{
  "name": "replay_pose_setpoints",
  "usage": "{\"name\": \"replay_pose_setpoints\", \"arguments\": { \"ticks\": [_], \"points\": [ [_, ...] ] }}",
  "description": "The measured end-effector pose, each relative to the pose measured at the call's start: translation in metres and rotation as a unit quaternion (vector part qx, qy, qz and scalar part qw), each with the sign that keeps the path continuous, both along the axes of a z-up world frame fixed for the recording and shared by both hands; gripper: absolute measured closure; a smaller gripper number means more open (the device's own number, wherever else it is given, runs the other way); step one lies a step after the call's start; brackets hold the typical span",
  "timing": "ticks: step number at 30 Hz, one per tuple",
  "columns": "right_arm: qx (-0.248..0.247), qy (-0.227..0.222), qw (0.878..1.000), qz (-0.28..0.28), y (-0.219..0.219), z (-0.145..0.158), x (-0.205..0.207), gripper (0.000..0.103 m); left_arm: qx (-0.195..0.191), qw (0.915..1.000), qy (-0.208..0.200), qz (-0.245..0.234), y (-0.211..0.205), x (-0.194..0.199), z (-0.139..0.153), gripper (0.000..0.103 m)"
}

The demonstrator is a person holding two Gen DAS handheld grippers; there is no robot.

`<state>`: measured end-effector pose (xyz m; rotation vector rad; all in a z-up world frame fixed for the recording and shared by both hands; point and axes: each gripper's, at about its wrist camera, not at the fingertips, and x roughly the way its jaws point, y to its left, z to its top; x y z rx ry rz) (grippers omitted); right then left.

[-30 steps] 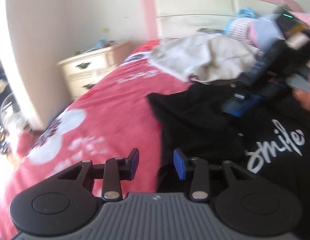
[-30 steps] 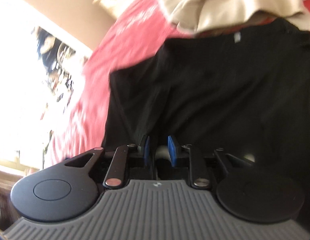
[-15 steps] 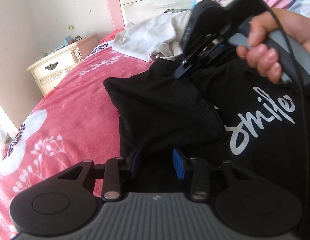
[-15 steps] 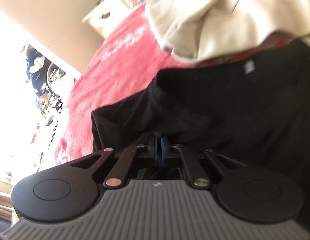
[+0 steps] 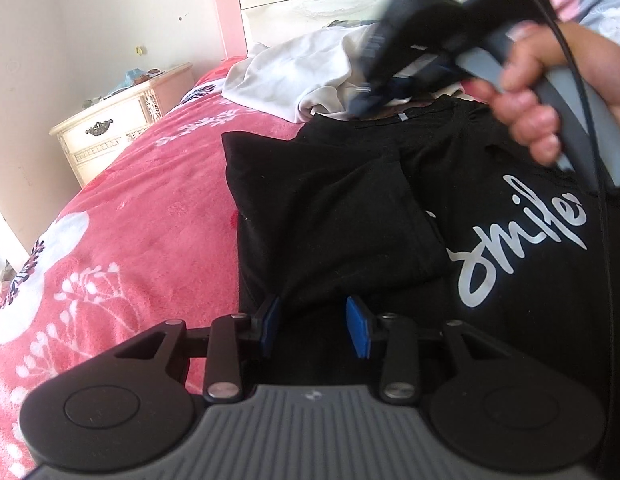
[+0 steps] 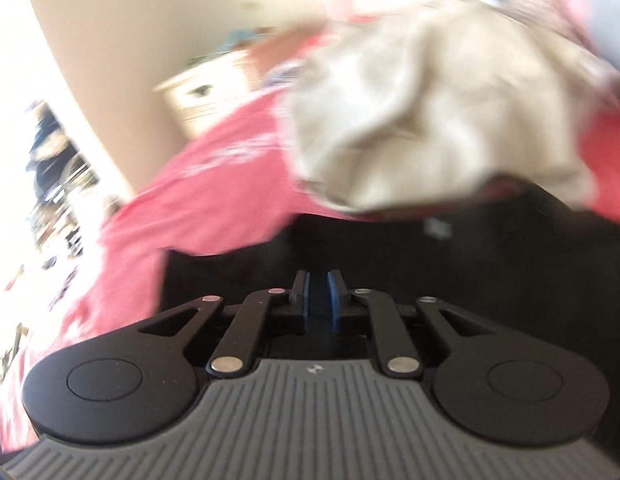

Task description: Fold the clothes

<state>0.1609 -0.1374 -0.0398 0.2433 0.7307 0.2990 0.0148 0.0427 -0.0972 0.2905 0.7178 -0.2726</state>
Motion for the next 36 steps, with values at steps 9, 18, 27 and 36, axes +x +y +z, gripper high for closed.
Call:
{"name": "replay_pose_setpoints", "arguments": {
  "ticks": [9,18,27,36],
  "points": [
    [-0.070,0.051,0.994,0.073,0.039,-0.025,0.033,0.101,-0.007,1.0000,-0.005,0.003,0.003,-0.003,-0.002,0.064],
    [-0.008,0.021,0.994,0.106,0.043,0.019,0.012,0.095,-0.011,0.9999,-0.006,0.005,0.002,-0.001,-0.004,0.064],
    [-0.062,0.061,0.996,0.032,0.047,-0.009,0.054,0.098,-0.014,0.9998,-0.011,0.012,0.001,-0.005,-0.005,0.063],
    [0.029,0.132,0.989,0.051,0.082,0.035,0.067,0.062,-0.010,0.9998,-0.014,0.014,-0.002,-0.006,-0.008,0.063]
  ]
}}
